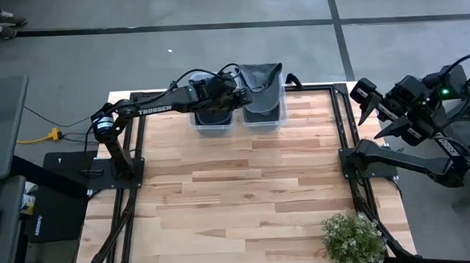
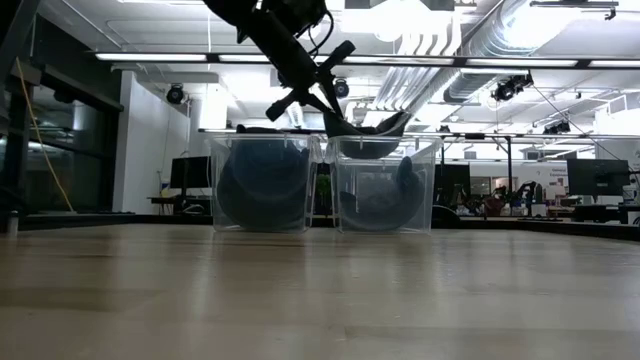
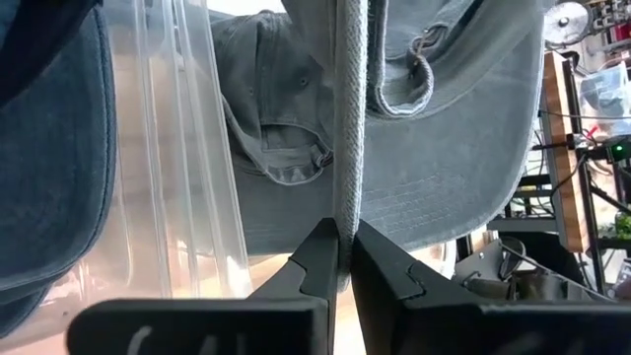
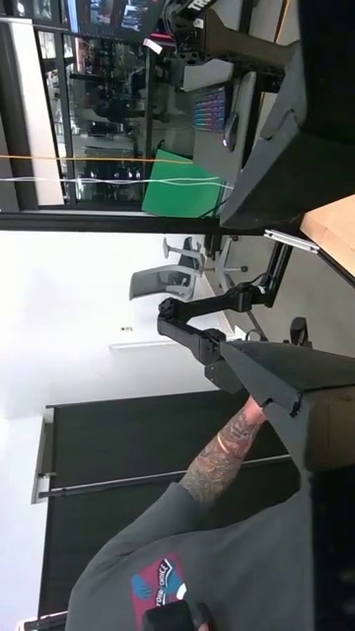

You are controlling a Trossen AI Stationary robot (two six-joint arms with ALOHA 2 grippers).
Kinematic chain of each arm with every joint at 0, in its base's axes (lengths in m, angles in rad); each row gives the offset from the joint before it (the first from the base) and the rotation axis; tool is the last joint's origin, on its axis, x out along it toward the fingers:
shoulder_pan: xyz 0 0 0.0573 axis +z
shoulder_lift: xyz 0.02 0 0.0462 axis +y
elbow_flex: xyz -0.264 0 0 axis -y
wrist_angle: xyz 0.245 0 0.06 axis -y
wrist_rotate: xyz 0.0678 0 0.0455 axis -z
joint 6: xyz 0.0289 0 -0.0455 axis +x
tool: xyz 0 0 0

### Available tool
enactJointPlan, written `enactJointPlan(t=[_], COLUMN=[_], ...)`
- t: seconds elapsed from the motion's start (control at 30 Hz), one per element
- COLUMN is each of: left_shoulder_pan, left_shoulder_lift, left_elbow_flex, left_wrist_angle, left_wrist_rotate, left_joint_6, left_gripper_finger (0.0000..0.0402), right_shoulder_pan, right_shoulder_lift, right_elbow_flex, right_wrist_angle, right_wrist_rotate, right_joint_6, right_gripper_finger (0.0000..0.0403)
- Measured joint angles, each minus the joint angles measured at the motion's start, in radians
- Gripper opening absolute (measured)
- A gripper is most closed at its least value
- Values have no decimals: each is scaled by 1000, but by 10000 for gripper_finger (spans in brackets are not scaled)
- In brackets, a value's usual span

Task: Pick and place caps into container
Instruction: Put the gray cap into the right transparent container, then return to home position

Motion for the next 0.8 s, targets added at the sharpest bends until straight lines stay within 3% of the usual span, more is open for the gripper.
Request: enactJointPlan(t=[0.2,0.57,0.8], left_shoulder_pan=[0,0,0], left_shoulder_lift=[0,0,0], left_elbow_flex=[0,0,1], left_wrist_angle=[1,75,147], left_wrist_rotate=[-3,29,-17], left_joint_6=[0,-1,15], left_gripper_finger=[30,142,160], right_shoulder_pan=[0,0,0], right_shoulder_lift=[0,0,0], right_elbow_flex=[0,0,0], right_wrist_angle=[0,-6,-19], right_wrist_rotate=[0,0,-3], right_joint_6=[3,3,3], right_gripper_finger=[193,193,193])
